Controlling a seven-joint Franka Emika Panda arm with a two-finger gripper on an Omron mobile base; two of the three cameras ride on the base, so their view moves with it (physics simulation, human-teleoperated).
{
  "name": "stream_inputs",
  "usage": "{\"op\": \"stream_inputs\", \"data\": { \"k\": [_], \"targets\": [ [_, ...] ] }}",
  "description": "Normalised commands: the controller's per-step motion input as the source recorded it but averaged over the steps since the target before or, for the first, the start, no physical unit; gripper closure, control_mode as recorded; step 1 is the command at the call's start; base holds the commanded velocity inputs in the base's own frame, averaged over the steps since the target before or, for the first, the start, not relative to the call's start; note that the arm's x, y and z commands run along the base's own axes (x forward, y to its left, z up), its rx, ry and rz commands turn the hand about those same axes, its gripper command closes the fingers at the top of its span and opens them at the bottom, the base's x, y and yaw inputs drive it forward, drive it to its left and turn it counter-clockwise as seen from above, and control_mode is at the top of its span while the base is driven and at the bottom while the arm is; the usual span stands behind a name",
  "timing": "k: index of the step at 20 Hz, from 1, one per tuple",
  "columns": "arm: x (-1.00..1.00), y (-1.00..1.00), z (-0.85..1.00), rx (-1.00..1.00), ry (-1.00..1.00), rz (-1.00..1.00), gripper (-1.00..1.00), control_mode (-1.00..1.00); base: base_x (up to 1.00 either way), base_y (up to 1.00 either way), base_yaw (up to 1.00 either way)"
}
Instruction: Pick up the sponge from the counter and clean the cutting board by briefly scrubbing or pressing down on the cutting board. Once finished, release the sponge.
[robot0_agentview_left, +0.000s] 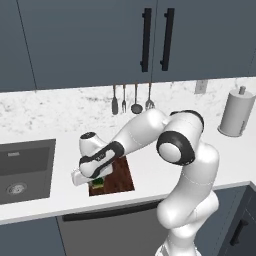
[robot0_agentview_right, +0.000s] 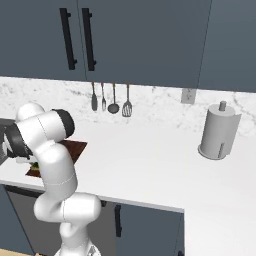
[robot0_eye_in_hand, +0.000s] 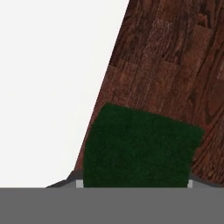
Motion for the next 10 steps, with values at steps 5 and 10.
{"op": "stream_inputs", "data": {
  "k": [5,10],
  "targets": [
    [-0.5,-0.27,-0.05,0.0,0.0,-0.03,1.0,-1.0,0.0,0.0,0.0],
    [-0.15,-0.58,-0.13,0.02,0.03,-0.02,1.0,-1.0,0.0,0.0,0.0]
  ]
}}
